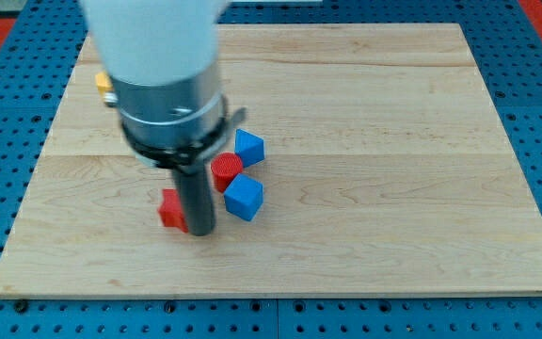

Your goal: Push the red star to bottom left

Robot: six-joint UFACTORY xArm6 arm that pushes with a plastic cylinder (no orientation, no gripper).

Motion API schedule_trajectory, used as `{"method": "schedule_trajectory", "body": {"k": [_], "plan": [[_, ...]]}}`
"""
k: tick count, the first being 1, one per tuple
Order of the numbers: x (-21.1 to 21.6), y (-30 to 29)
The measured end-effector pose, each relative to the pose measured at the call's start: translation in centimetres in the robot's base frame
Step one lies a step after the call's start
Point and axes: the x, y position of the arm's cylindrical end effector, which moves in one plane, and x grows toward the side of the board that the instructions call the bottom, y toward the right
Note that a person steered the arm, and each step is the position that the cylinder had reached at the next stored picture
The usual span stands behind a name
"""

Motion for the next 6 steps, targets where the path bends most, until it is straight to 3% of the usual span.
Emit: {"method": "schedule_trajectory", "body": {"k": [1, 3, 5, 6], "plan": [[0.0, 0.6], [-5.2, -0.2], [-3.0, -11.7], [-3.4, -11.5]]}}
